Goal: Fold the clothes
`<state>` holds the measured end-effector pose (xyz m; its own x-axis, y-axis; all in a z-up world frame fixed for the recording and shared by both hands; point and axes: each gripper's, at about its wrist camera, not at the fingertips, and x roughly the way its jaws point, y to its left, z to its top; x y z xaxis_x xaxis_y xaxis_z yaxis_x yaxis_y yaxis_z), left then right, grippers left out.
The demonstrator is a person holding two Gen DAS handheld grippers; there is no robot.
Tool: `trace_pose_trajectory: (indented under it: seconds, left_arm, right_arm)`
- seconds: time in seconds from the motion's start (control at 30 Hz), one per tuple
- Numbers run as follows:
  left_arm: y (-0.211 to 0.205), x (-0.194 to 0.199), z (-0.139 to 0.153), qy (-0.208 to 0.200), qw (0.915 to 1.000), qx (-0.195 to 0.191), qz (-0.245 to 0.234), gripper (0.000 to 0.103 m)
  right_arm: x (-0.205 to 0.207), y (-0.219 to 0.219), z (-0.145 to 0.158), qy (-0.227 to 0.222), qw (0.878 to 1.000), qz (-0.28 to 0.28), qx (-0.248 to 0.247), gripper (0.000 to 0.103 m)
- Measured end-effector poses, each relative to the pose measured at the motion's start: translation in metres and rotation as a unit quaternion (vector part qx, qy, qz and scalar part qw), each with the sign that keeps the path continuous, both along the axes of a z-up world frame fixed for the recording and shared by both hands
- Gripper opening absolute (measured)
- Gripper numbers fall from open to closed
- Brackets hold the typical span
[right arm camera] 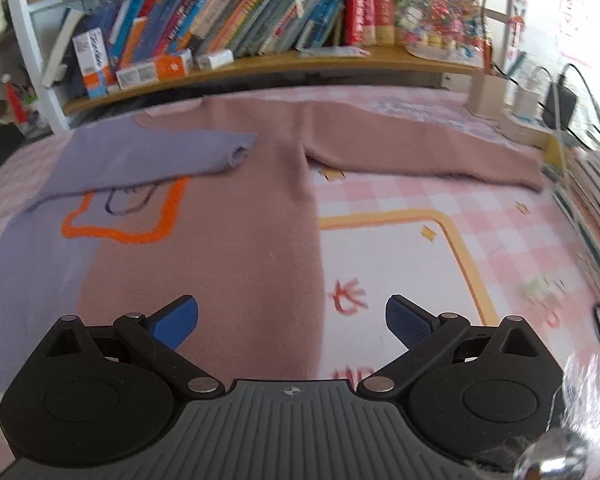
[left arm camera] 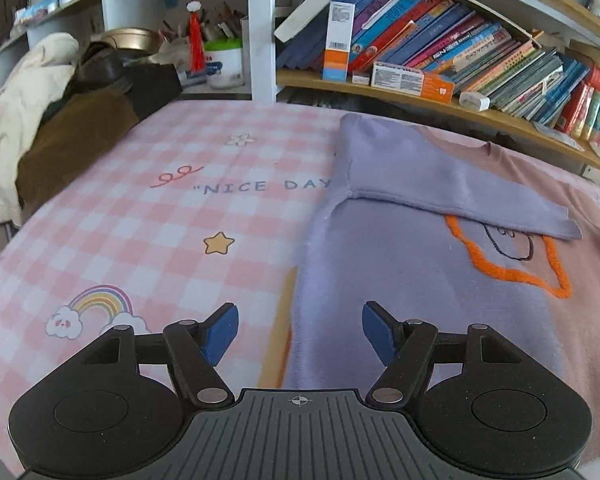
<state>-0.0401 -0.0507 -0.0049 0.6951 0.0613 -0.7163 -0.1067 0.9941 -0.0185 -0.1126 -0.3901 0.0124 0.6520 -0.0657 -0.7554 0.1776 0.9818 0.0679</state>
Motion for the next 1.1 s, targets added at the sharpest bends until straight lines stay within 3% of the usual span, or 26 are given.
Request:
trace_pose_trajectory:
  seconds: [0.2, 0.27, 0.33, 0.37, 0.5, 0.67, 1.1]
  left_arm:
    - [0.016, 0.002, -0.007, 0.002, 0.9998, -0.018, -0.006, 0.069]
    - [0.018, 0.003, -0.009, 0.006, 0.9997, -0.023, -0.006, 0.058]
    - [0.021, 0.006, -0.012, 0.016, 0.9993, -0.032, -0.004, 0.039]
    - [0.023, 0.006, -0.013, 0.016, 0.9991, -0.038, -0.002, 0.037]
    - [0.023, 0.008, -0.015, 0.017, 0.9975, -0.067, -0.018, 0.004]
    - [0.016, 0.001, -0.005, -0.014, 0.9953, -0.064, -0.072, 0.003]
    - [0.063, 0.000, 0.002, -0.021, 0.9975, -0.066, -0.015, 0.003]
  right_arm:
    - [-0.015, 0.006, -0.002, 0.014, 1.000, -0.024, -0.009, 0.101]
    - [-0.019, 0.006, -0.002, 0.017, 0.999, -0.033, -0.005, 0.101]
    - [-0.022, 0.007, -0.001, 0.018, 0.999, -0.042, -0.003, 0.101]
    - [-0.023, 0.007, -0.001, 0.019, 0.999, -0.046, -0.002, 0.101]
    - [-0.027, 0.005, -0.001, 0.023, 0.998, -0.060, 0.002, 0.100]
    - [-0.025, 0.008, -0.002, 0.031, 0.997, -0.066, 0.009, 0.098]
    - [-0.003, 0.033, -0.007, 0.037, 0.999, -0.026, 0.017, 0.096]
